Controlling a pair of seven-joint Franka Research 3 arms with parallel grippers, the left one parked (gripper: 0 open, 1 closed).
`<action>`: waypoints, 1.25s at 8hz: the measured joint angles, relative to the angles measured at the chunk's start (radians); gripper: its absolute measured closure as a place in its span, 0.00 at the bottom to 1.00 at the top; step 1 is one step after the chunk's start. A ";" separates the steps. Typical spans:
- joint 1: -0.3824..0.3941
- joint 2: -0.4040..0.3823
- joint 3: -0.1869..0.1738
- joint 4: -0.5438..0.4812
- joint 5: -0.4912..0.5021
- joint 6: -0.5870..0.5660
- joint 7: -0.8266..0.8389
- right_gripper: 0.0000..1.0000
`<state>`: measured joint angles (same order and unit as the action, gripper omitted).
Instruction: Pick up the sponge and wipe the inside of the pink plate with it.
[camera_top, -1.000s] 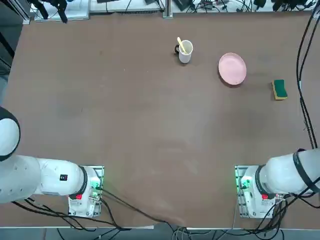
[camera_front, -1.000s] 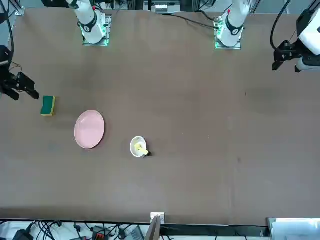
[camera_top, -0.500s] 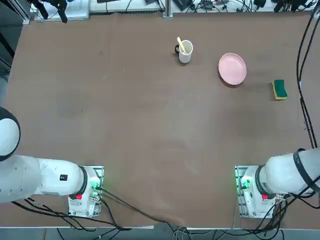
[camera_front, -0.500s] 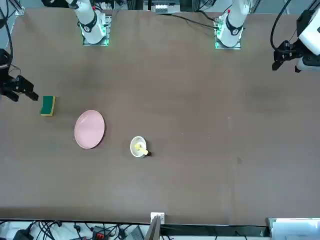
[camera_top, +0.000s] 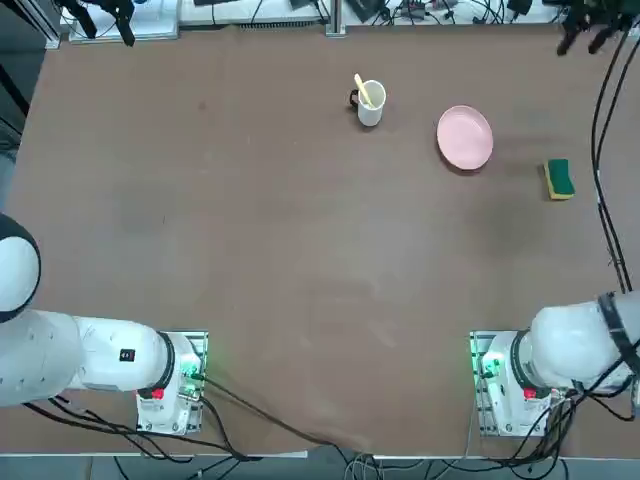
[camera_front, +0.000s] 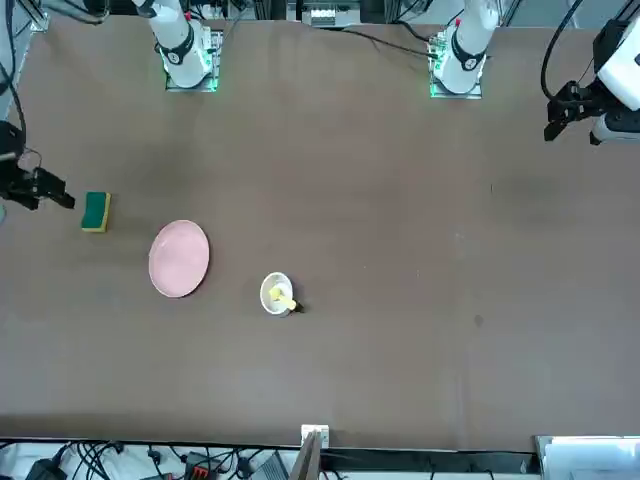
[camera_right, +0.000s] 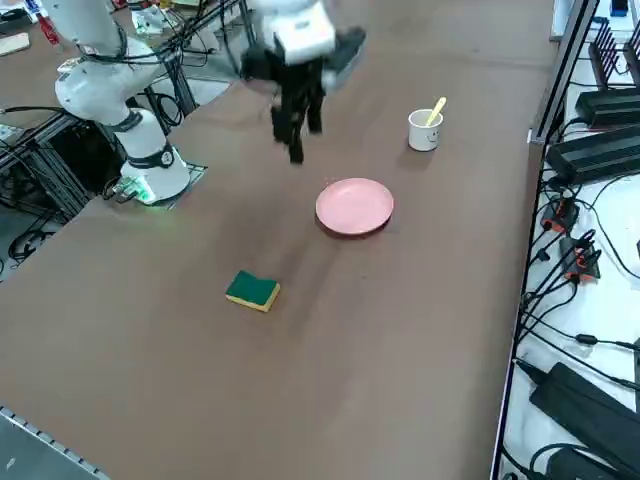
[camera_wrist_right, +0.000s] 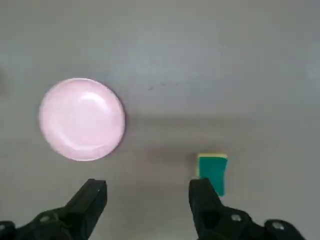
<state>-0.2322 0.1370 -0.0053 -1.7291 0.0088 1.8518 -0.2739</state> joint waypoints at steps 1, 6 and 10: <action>-0.032 0.013 -0.001 -0.035 0.001 0.060 -0.027 0.00; -0.087 0.078 0.000 -0.319 0.002 0.475 -0.038 0.00; -0.166 0.145 0.000 -0.450 0.002 0.630 -0.053 0.00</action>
<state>-0.3982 0.2823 -0.0057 -2.1787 0.0109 2.4817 -0.3274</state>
